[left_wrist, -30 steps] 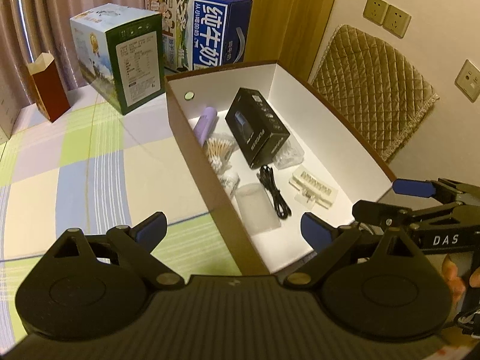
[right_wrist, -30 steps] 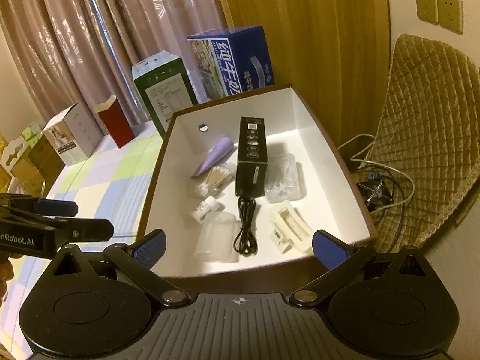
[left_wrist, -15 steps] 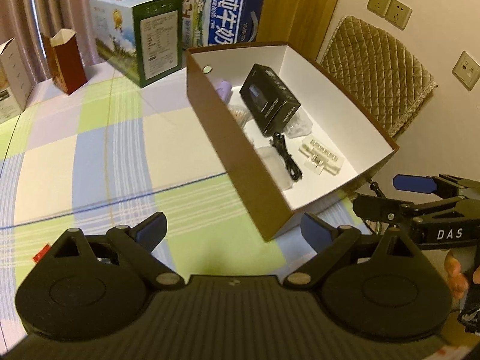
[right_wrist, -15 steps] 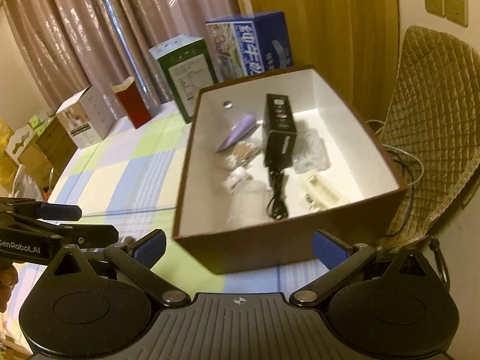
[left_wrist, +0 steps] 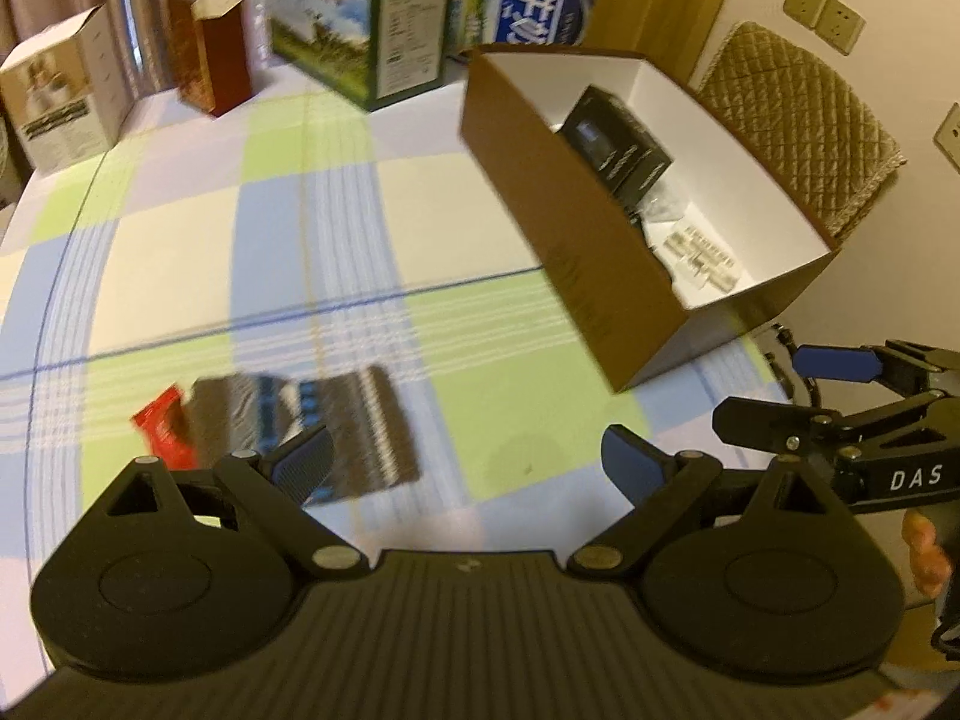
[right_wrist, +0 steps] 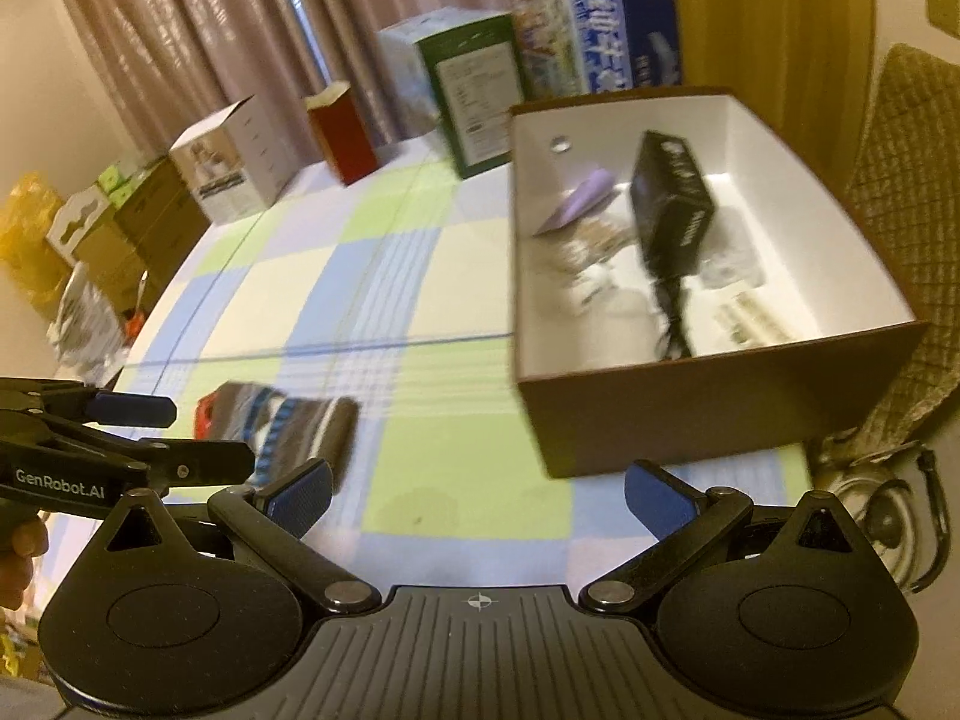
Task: Organize objects
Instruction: 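Withdraw both tools from the brown box toward the red packet and sock, then grasp knitted sock with right tool while left tool lowers onto red packet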
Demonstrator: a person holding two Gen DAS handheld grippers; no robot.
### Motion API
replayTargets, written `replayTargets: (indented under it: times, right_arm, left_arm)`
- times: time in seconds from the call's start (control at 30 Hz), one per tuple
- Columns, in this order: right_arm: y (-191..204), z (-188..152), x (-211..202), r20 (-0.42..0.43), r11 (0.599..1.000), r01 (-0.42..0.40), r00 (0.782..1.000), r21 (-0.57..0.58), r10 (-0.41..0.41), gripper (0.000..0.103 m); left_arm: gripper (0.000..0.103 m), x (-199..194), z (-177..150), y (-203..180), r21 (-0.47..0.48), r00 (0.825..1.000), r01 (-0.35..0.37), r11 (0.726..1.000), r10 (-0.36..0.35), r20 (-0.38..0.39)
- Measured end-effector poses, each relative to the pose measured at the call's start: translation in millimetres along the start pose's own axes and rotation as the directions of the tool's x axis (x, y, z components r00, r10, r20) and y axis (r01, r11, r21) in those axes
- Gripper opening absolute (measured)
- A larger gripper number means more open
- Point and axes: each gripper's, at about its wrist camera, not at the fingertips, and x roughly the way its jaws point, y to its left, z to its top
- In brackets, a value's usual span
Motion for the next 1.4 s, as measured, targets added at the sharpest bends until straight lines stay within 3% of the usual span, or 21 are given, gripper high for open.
replayTargets:
  times: [0.53, 1.0, 1.4]
  right_arm:
    - [67.8, -14.2, 48.3, -0.076, 0.994, -0.068, 0.995, -0.085, 0.061, 0.101]
    - [107.7, -16.7, 92.9, -0.104, 0.977, -0.101, 0.991, -0.186, 0.083, 0.101]
    - [139.9, -22.5, 150.8, -0.114, 0.919, -0.119, 0.990, -0.376, 0.081, 0.101]
  left_arm:
    - [0.094, -16.5, -38.6, 75.4, -0.094, 0.994, -0.111, 0.989, 0.109, -0.029]
    - [0.094, -15.5, -57.5, 119.7, -0.155, 0.989, -0.147, 0.977, 0.140, -0.056]
    - [0.094, 2.9, -70.2, 154.7, -0.197, 0.978, -0.205, 0.959, 0.191, -0.090]
